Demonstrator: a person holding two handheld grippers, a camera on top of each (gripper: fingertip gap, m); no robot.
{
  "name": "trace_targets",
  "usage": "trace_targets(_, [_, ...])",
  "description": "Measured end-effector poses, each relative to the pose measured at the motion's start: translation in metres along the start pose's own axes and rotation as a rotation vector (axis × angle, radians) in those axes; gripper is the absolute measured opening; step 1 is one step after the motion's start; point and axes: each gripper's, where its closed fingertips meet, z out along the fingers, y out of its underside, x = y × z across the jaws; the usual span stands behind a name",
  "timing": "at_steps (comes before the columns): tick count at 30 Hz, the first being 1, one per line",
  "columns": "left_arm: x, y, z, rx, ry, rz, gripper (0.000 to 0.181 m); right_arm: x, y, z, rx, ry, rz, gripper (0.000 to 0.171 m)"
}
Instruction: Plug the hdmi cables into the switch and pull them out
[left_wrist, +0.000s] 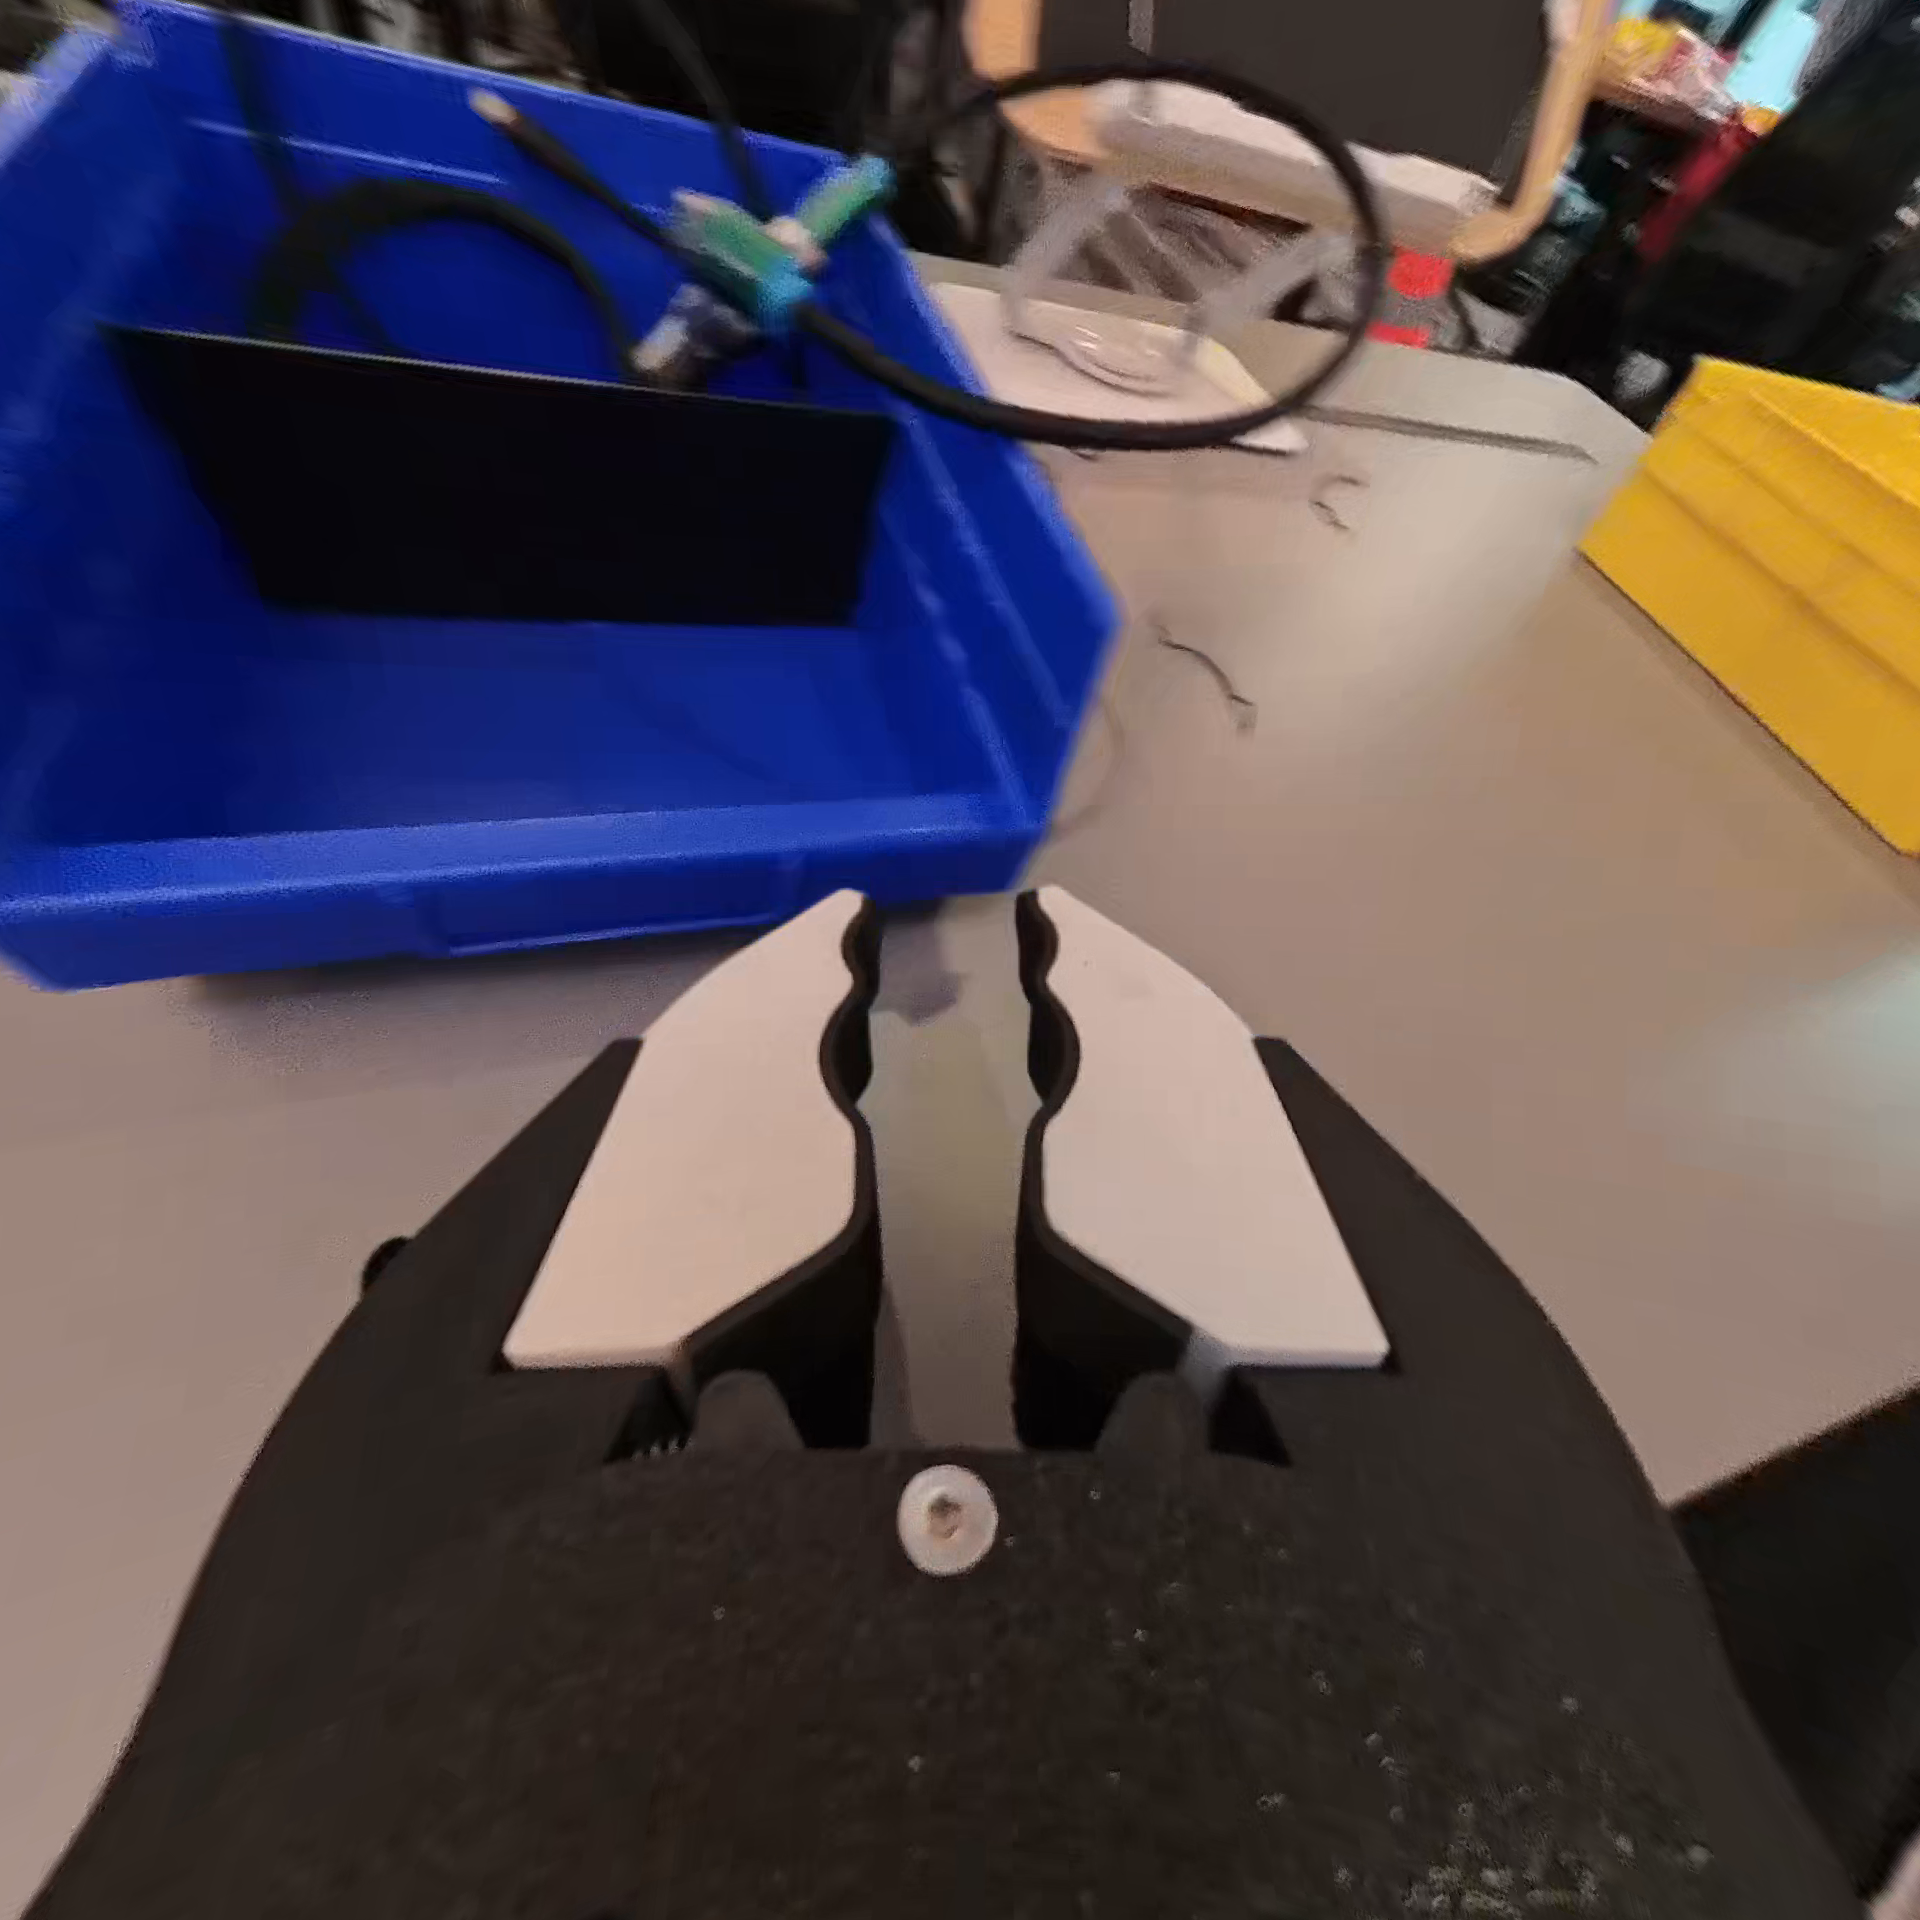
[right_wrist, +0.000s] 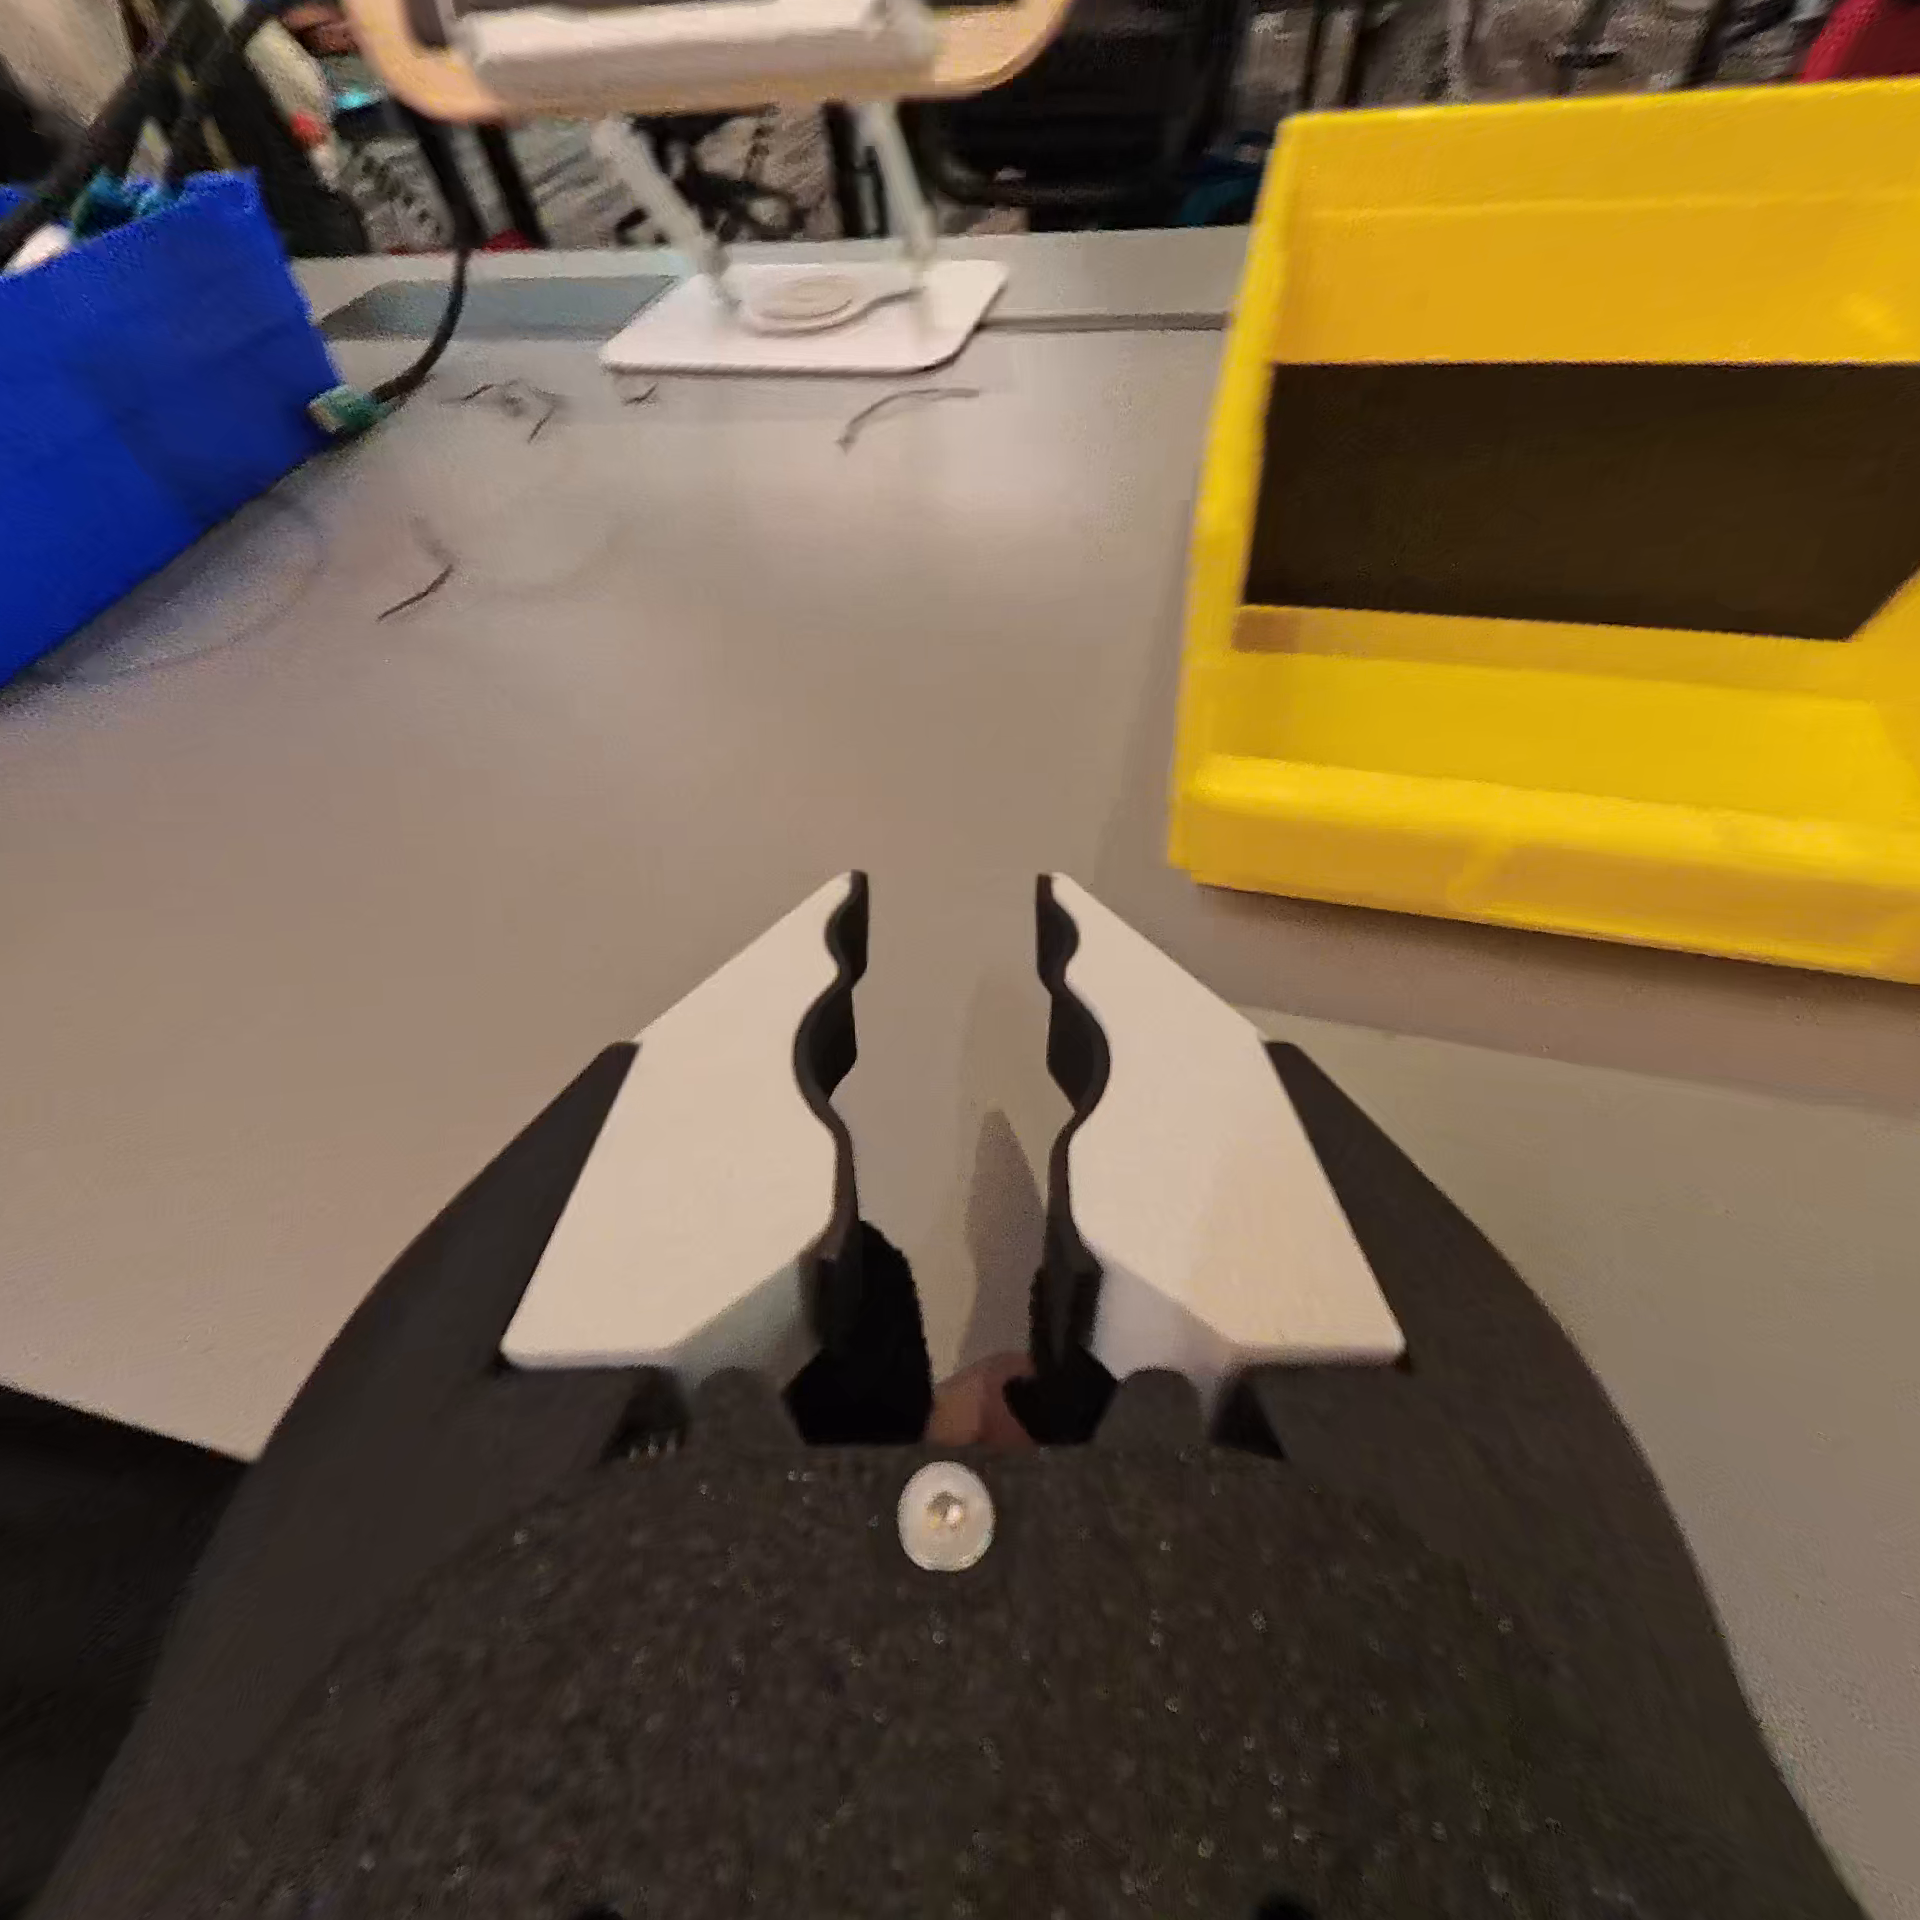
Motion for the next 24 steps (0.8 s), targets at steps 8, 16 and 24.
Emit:
trace_targets(8, [0.041, 0.01, 0.008, -0.016, 0.037, 0.173, 0.021, 0.025, -0.019, 0.003, 0.079, 0.041, 0.087, 0.031])
trace_targets(16, [0.029, 0.012, 0.009, -0.04, 0.102, 0.028, 0.02, 0.028, -0.015, 0.004, 0.064, 0.036, 0.143, 0.031])
trace_targets(24, [0.034, 0.018, 0.011, -0.059, 0.07, 0.151, 0.019, 0.008, -0.001, 0.012, -0.004, 0.002, 0.062, 0.031])
